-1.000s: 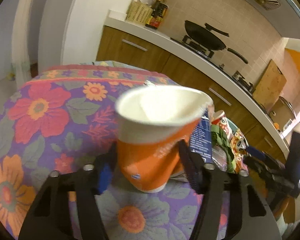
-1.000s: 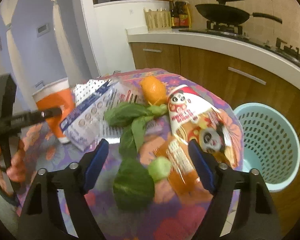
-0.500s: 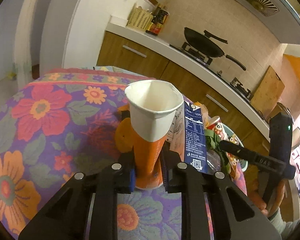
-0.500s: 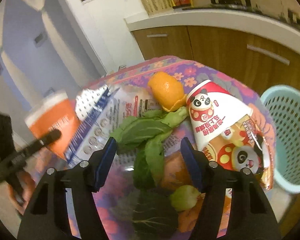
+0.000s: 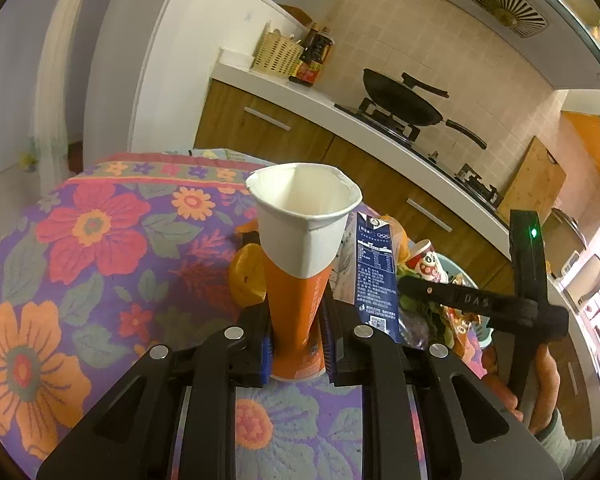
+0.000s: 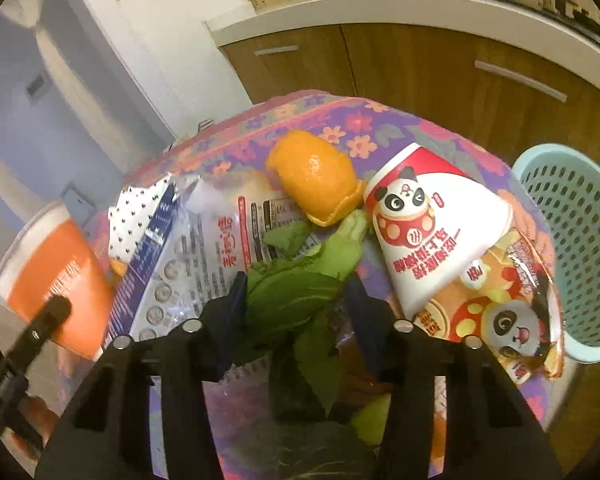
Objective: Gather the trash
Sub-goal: 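Grasp the green bok choy leaves with the right tool while the left tool holds the cup, then carry the leaves and cup over the blue basket and open both tools to drop them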
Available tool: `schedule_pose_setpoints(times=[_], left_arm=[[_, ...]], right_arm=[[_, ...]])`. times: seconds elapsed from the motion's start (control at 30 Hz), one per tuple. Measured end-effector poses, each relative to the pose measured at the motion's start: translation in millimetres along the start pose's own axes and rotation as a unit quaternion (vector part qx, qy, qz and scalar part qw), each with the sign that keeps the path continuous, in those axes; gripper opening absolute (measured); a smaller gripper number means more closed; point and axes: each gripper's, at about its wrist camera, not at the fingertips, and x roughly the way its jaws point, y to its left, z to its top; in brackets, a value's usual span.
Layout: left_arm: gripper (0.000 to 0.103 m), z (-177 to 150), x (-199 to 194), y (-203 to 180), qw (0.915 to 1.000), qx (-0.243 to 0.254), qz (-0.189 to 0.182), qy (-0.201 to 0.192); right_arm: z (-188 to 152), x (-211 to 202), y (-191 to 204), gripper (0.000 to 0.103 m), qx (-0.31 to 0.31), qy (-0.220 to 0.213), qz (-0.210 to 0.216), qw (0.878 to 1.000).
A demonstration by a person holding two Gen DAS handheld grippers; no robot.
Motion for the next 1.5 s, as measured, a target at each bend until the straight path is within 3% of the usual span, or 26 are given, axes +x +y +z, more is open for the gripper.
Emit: schedule_pose_setpoints(times=[0.13, 0.33, 0.47, 0.67, 0.83, 1.1, 1.27, 1.4, 1.5], left_arm=[[0.017, 1, -12, -4, 0.9999, -0.001, -0.001, -0.013], [0.017, 4, -37, -23, 0.9992, 0.006, -0.001, -0.040], [0.017, 5, -46, -37, 0.9987, 0.011, -0.003, -0.050], [0.017, 8, -51, -61, 0.9976, 0.024, -0.020, -0.062], [0.017, 14, -51, -89, 0.9961, 0.044, -0.037, -0.067], [0.017, 23, -23, -159, 0.9908, 0.091, -0.084, -0.053], [0.017, 20, 27, -213, 0.9872, 0.124, -0.100, -0.008], [0.017, 12, 82, -259, 0.9832, 0.168, -0.057, 0.044], [0.017, 9, 115, -287, 0.9777, 0.183, -0.078, 0.067]], right_arm=[[-3, -9, -6, 0.039, 0.003, -0.008, 0.027, 1.000], [-9, -47, 5, 0.037, -0.029, -0.055, 0.061, 0.996], [-14, -78, 11, 0.037, -0.050, -0.078, 0.112, 0.989], [-22, -127, 11, 0.037, -0.099, -0.140, 0.138, 0.976], [-25, -160, -10, 0.037, -0.098, -0.178, 0.129, 0.971], [-23, -183, -68, 0.037, -0.080, -0.223, 0.076, 0.968], [-24, -180, -128, 0.037, -0.036, -0.229, 0.030, 0.972], [-23, -167, -177, 0.037, 0.013, -0.222, 0.002, 0.975], [-25, -146, -219, 0.037, 0.060, -0.202, -0.015, 0.977]])
